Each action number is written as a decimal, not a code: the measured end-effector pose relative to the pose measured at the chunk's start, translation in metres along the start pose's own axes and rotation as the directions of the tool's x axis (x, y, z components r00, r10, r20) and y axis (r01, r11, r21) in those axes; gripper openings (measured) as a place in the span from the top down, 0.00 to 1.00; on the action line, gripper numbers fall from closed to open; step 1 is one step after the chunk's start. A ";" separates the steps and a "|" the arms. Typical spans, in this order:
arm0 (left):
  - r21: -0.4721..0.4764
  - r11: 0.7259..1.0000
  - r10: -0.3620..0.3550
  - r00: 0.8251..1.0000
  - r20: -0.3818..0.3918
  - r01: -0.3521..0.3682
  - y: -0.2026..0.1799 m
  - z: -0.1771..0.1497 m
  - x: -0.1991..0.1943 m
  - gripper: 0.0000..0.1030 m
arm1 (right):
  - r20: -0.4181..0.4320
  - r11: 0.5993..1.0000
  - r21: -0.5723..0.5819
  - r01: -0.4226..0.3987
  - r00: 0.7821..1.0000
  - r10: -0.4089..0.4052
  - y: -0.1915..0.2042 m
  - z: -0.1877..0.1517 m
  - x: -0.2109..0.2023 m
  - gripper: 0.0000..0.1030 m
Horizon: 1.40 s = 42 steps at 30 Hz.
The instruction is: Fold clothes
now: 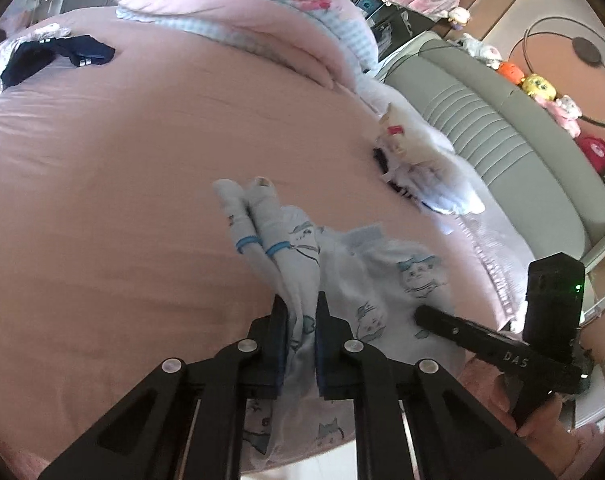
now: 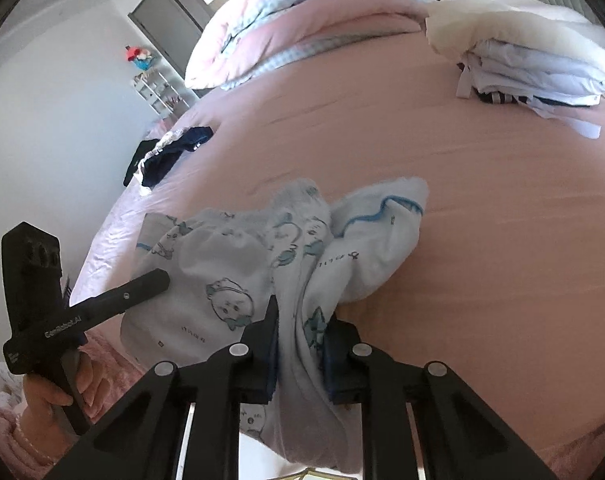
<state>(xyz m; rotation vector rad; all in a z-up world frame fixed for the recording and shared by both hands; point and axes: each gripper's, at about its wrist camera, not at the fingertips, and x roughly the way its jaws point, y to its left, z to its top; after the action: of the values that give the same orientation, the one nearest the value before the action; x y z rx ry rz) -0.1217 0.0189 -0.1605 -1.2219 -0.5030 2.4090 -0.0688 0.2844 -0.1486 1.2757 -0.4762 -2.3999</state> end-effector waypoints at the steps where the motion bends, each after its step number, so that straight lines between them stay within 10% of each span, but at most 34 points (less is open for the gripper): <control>1: 0.003 1.000 0.002 1.000 -0.006 -0.002 -0.005 0.001 0.001 0.91 | 0.002 1.000 0.000 0.009 1.000 -0.009 0.002 0.001 -0.002 0.85; 12: 0.053 0.996 -0.068 0.997 -0.030 0.070 -0.060 0.029 0.025 0.92 | 0.057 0.999 0.039 0.031 0.998 -0.033 -0.014 0.034 -0.044 0.85; 17: 0.040 0.999 0.023 0.995 -0.100 -0.020 -0.046 0.020 0.049 0.91 | -0.019 0.989 0.078 0.123 0.992 -0.122 -0.040 0.034 -0.035 0.84; 23: -0.095 0.995 0.013 0.988 -0.153 -0.028 0.000 -0.003 0.061 0.69 | -0.154 0.972 0.109 0.206 0.970 -0.188 -0.074 0.010 -0.013 0.57; 28: -0.022 0.998 0.048 0.985 -0.167 -0.053 -0.012 -0.004 0.073 0.62 | -0.154 0.974 -0.002 0.226 0.962 -0.223 -0.060 0.008 0.001 0.30; 31: 0.032 0.998 0.064 0.985 -0.158 -0.060 -0.023 -0.004 0.075 0.63 | -0.151 0.969 -0.066 0.236 0.958 -0.244 -0.053 0.006 0.008 0.38; 33: 0.063 0.996 0.066 0.986 -0.154 -0.057 -0.029 -0.002 0.076 0.85 | -0.133 0.971 -0.056 0.234 0.962 -0.239 -0.051 0.008 0.006 0.59; 35: 0.074 0.994 0.088 0.986 -0.143 -0.078 -0.031 -0.003 0.076 0.85 | -0.124 0.975 -0.055 0.216 0.967 -0.222 -0.041 0.010 0.005 0.80; 42: 0.087 0.994 0.085 0.983 -0.161 -0.072 -0.027 -0.001 0.079 0.85 | -0.121 0.990 -0.084 0.111 0.985 -0.121 0.011 0.023 0.007 0.83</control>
<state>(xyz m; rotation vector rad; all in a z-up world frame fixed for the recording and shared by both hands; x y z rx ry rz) -0.1595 0.0809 -0.2022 -1.4142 -0.3105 2.3414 -0.0901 0.2742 -0.1360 1.4459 -0.2767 -2.3875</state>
